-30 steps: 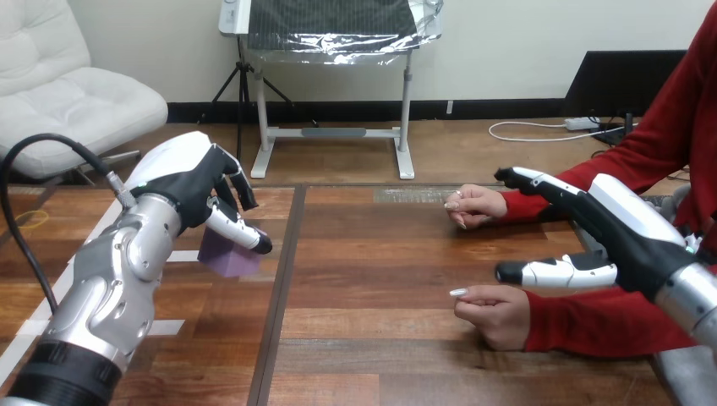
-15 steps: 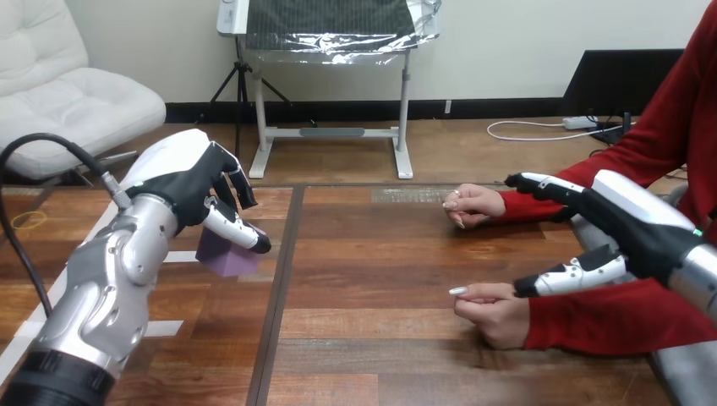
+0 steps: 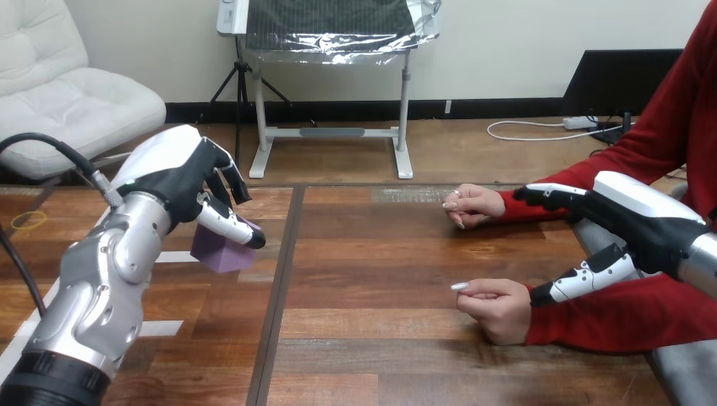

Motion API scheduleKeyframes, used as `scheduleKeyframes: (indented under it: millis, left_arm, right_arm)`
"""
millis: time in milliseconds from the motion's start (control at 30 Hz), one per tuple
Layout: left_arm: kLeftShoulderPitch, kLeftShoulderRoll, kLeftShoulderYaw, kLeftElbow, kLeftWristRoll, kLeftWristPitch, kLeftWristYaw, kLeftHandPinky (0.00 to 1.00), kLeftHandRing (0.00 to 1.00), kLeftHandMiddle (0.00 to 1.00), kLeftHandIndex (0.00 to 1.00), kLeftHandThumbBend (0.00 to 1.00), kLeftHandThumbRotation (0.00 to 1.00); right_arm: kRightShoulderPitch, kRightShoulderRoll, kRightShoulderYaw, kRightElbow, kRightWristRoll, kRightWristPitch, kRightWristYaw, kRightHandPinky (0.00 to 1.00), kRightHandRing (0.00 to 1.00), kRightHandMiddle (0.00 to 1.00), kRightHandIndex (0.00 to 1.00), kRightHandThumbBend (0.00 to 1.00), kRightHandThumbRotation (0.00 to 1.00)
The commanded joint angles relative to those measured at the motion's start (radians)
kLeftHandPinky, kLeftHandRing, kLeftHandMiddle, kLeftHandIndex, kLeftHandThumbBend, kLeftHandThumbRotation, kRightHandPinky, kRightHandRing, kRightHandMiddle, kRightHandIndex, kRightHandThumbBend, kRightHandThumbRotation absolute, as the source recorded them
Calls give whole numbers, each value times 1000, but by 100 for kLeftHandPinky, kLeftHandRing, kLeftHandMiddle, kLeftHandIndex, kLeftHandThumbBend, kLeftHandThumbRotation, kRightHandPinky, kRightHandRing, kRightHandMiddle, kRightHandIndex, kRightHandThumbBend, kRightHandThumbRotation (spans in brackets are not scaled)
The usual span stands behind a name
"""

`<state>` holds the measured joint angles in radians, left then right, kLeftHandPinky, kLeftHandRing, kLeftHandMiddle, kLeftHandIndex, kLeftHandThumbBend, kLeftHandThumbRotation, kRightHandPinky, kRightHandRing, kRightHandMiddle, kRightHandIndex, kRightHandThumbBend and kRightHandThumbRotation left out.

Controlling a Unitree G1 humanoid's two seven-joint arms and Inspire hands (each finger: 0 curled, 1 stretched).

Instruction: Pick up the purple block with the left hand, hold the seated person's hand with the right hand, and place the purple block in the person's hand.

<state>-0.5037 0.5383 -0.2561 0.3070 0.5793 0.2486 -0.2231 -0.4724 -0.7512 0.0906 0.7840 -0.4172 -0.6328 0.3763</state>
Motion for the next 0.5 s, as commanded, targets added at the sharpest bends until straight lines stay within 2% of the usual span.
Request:
scheduleKeyframes:
  millis: [0,333,467]
  left_arm:
    - [-26,20,29,-62,5,-1,10,29,36,43,44,83,0]
    - [-23,20,36,-67,2,-5,13,29,35,42,43,83,0]
    - [-24,18,38,-71,0,6,8,29,35,42,43,83,0]
  right_arm:
    - [-102,-31,27,29,-16,-16,8,83,88,89,90,100,34]
    - [-126,-50,59,53,-37,-11,48,86,88,88,90,100,33]
    - [-133,-58,73,56,-47,8,66,88,88,88,89,100,33]
